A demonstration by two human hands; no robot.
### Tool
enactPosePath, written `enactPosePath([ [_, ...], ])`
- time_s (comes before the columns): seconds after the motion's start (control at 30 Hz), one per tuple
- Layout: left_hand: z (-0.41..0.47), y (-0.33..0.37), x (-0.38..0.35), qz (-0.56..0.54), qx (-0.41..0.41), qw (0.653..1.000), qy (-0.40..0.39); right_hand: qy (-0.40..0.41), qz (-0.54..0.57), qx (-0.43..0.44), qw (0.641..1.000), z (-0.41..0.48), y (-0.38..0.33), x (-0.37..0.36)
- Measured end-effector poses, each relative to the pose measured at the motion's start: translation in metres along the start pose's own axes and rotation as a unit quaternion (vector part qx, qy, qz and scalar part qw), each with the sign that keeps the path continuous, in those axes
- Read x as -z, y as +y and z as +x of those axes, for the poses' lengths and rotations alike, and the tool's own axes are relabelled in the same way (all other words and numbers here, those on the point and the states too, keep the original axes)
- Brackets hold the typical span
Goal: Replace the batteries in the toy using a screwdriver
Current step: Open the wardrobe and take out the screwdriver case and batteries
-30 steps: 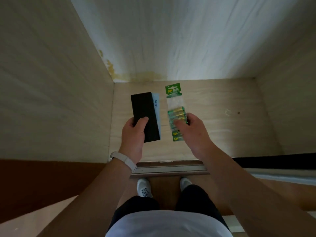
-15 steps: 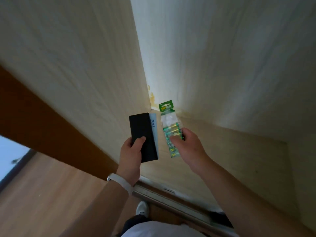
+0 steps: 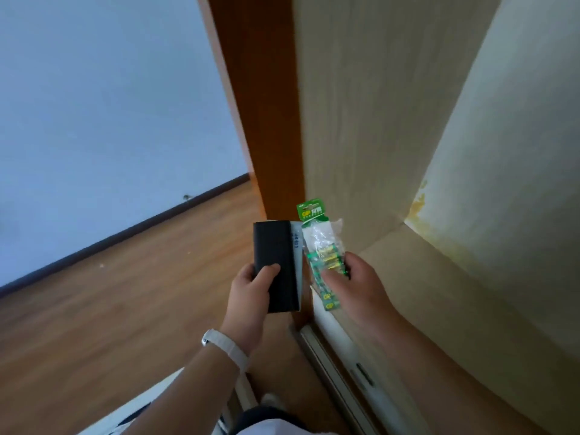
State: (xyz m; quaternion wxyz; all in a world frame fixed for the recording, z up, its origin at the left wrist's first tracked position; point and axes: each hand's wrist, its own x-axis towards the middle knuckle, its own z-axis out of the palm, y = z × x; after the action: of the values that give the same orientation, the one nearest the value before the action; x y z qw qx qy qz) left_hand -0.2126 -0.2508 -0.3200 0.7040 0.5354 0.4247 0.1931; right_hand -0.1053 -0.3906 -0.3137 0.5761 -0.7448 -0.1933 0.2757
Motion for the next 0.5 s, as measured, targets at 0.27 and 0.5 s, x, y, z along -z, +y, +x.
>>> enactPosePath([
  [0.27,0.036,0.019,0.103,-0.074,-0.019,0.989,0.129,-0.174,-0.047,0.042,0.983,0.043,-0.036,-0.103],
  [0.5,0.074,0.045,0.184,-0.138,-0.042,0.971,0.193,-0.221,-0.062,0.05,0.972,0.09,-0.071,-0.196],
])
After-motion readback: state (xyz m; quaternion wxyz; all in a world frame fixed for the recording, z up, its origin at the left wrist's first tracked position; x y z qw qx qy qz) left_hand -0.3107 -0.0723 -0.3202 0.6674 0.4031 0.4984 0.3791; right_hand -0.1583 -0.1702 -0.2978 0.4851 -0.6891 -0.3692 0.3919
